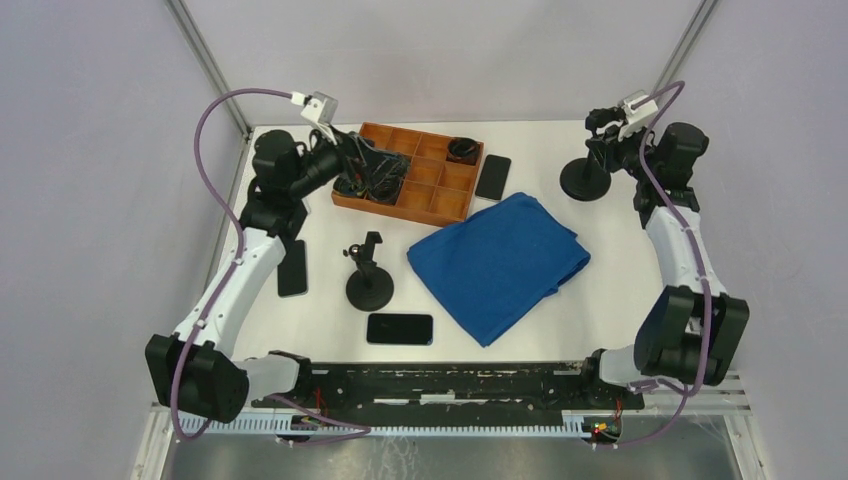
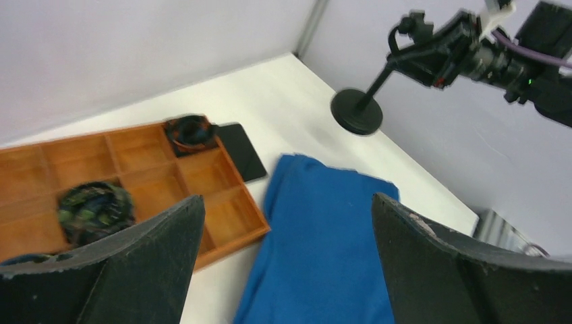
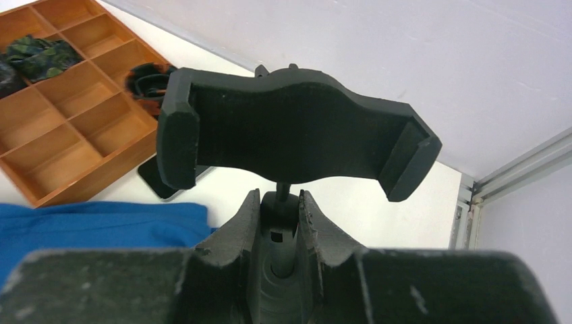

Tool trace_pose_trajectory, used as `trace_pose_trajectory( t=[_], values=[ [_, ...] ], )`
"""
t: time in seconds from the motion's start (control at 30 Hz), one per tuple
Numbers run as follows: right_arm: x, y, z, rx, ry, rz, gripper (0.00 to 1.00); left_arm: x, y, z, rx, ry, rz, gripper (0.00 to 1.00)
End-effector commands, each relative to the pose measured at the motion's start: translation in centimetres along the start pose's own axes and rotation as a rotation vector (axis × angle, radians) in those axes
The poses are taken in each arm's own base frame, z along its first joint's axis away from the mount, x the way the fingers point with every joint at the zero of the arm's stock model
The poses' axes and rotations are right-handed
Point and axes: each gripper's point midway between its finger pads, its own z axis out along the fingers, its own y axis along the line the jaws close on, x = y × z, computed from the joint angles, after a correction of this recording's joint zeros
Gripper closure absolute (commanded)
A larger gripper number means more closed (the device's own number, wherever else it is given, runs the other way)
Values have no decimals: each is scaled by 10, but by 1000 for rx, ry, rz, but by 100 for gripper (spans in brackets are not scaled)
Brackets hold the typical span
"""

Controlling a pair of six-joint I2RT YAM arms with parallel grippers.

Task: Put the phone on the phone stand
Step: Pick up the phone stand at the center of the board, then adjust the distractor at the center of the board.

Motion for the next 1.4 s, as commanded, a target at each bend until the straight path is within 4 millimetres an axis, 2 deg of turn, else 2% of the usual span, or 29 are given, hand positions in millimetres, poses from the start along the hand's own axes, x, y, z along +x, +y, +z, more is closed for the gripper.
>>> trace_pose_trajectory(
  t=[0.0, 0.1, 0.2, 0.3, 0.4, 0.5, 0.57, 0.73, 0.8, 0.87, 0.9, 1.0, 1.03, 1.1, 1.37],
  values=[
    [-29, 26, -35, -42, -33, -42, 100, -10, -61, 0, 44, -1, 59, 3],
    [-25, 43, -52, -57, -11, -13, 100, 5, -105, 4, 43, 56, 75, 6],
    [-18, 57, -64, -68, -3, 6, 100, 36, -144, 7, 79, 133, 30, 11],
    [-8, 64, -75, -58, -16, 5, 100, 80, -164, 14, 31, 232, 30, 13],
    [2, 62, -82, -38, -7, 9, 100, 131, -187, 22, 0, 350, 85, 14],
    [8, 56, -89, -21, -6, 36, 100, 181, -200, 36, -22, 453, 139, 14],
    [11, 52, -93, -9, -4, 45, 100, 212, -203, 47, -40, 515, 177, 14],
    [9, 38, -102, 33, 7, 43, 100, 291, -191, 76, -87, 674, 252, 14],
    [7, 34, -105, 46, 11, 45, 100, 308, -192, 87, -85, 703, 257, 14],
    [5, 31, -107, 54, 12, 45, 100, 319, -193, 98, -91, 715, 255, 15],
    [5, 31, -108, 54, 13, 45, 100, 324, -192, 103, -97, 719, 256, 18],
    [5, 30, -109, 54, 15, 48, 100, 334, -186, 114, -140, 740, 265, 40],
    [4, 30, -110, 53, 15, 48, 100, 339, -182, 115, -163, 752, 278, 53],
    [4, 30, -110, 51, 15, 50, 100, 345, -172, 117, -209, 771, 304, 64],
    [-2, 28, -111, 52, 12, 49, 100, 371, -152, 113, -209, 889, 281, 69]
  ],
)
